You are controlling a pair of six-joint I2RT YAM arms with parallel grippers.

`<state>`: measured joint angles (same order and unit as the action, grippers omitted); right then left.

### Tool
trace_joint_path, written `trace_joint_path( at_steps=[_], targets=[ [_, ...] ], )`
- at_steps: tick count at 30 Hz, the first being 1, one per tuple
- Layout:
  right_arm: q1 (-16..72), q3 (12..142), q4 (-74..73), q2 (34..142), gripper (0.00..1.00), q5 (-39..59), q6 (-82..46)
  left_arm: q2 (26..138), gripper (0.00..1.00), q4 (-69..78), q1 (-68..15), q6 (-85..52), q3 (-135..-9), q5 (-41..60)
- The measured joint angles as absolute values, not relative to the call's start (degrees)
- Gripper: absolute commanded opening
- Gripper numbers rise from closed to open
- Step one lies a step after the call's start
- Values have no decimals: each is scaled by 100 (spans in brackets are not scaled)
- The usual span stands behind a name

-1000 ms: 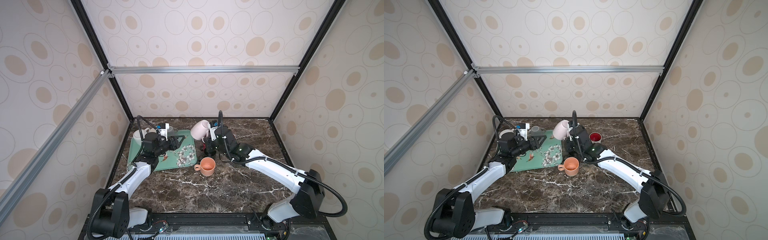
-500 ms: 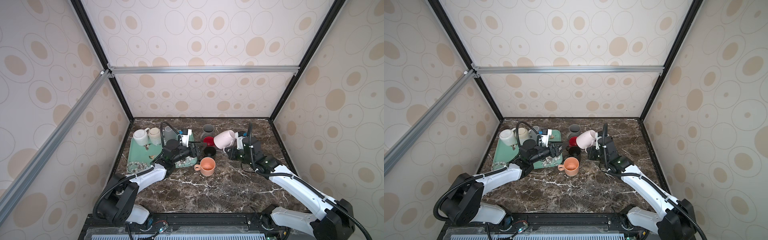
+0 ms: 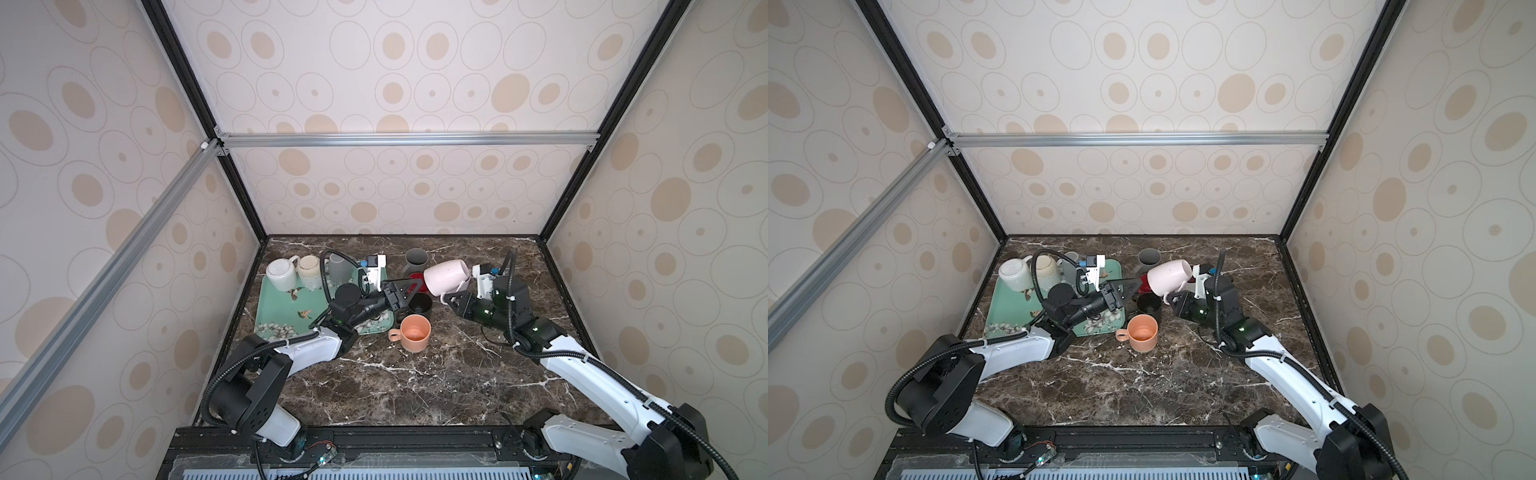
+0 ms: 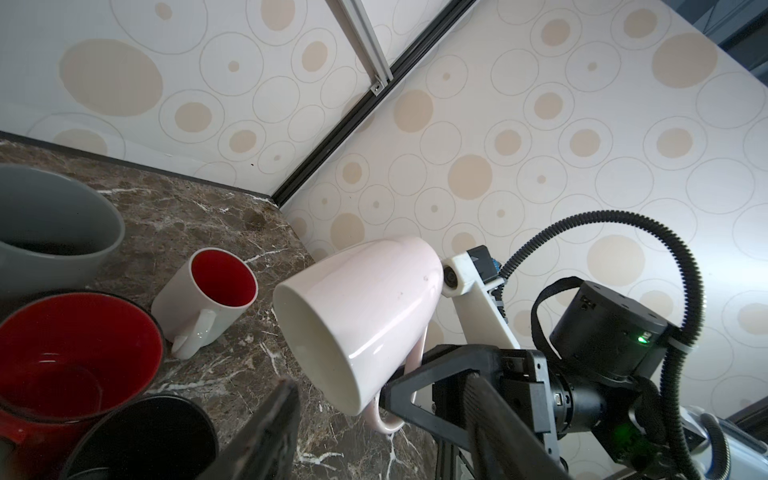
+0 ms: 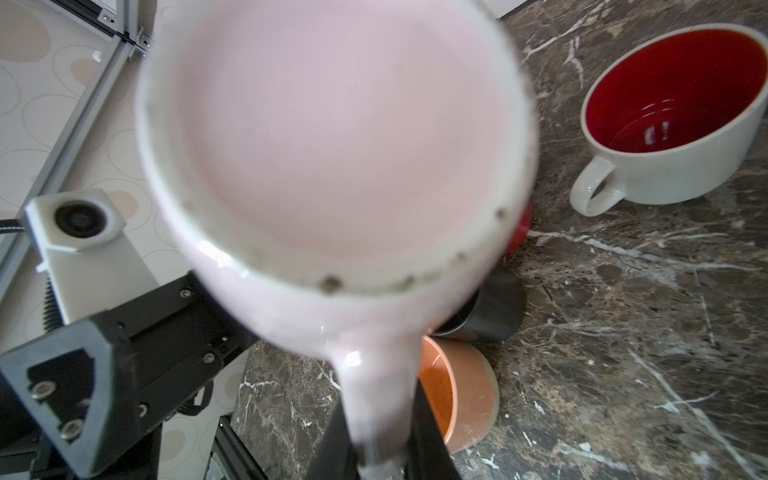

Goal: Turn the mug right side up
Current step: 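Close the left gripper on the pink mug's rim while the right gripper holds it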

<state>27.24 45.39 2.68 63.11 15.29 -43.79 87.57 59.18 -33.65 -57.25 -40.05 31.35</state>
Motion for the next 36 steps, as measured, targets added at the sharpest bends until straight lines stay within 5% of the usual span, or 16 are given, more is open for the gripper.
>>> trace_joint_path(
  at_steps=[12, 18, 23, 33, 36],
  targets=[
    [2722, 4512, -257, 6593, 0, 2005, -4775, 9205, 64, 6228, -3435, -6136, -4224, 3461],
    [2705, 4506, -648, 6919, 0, 2397, -5059, 9400, 43, 6726, -3457, -6499, -4281, 3743],
    [2681, 4506, -930, 6936, 0, 2609, -5186, 9485, 11, 7196, -3389, -6814, -4287, 3736],
    [2589, 4600, -923, 7052, 1, 2735, -5339, 9644, 0, 7537, -3341, -6845, -4388, 3859],
    [2574, 4609, -882, 7057, 20, 2729, -5341, 9655, 0, 7470, -3336, -6820, -4421, 3872]
  ],
)
